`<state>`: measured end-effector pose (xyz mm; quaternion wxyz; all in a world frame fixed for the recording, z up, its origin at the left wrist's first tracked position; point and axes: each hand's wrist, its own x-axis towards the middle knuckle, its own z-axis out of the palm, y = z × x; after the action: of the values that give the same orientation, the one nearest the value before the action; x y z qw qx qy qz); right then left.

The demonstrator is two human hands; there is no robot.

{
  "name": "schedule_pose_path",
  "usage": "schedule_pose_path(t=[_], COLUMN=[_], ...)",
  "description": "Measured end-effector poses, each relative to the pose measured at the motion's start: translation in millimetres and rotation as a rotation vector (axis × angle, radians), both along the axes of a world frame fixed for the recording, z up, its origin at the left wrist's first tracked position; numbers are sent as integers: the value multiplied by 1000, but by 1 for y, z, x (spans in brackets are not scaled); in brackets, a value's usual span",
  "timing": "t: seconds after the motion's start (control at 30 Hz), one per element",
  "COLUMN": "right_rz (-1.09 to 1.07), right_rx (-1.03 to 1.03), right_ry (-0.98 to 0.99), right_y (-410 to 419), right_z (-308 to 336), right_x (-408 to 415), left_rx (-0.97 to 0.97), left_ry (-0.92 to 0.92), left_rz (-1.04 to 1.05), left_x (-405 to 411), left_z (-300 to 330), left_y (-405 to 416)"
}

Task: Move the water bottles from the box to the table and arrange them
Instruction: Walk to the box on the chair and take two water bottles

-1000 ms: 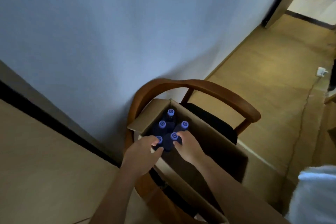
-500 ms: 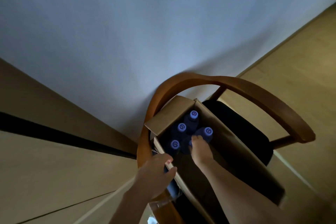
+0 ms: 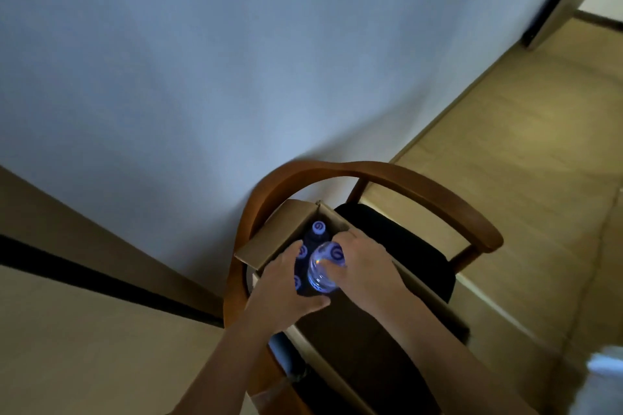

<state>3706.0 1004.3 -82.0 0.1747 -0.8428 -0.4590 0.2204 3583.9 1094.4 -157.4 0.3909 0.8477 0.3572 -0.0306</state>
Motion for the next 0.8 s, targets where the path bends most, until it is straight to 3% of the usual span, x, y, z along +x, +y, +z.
schedule_pose_path(t=[0.07,0.2,0.27,0.37,0.47,0.57,0.8], right_rz=[28,58,-1,-348,-607,-669,-681], right_rx=[26,113,260,431,177,-72,-88], right_ry=[-4,-5,202,456,425,483,570], right_y=[-8,-17,-20,-18,-10,-2,34], right_z=[36,68,65,17,-70,-141,-205], right_x=[-5,-13,-12,7,26,28,27], left_rx=[53,-189,-280,-352,-315,-296,-271], left_ry=[-69,-345,-400,-386,-358,-376,-308], left_rz=[-28,164,278,458,501,522,582], left_x=[11,12,4,-9,-27,-39,-41], left_z=[4,7,3,-3,-4,-1,-6], left_y=[-8,-22,-25,-25,-21,-20,-17])
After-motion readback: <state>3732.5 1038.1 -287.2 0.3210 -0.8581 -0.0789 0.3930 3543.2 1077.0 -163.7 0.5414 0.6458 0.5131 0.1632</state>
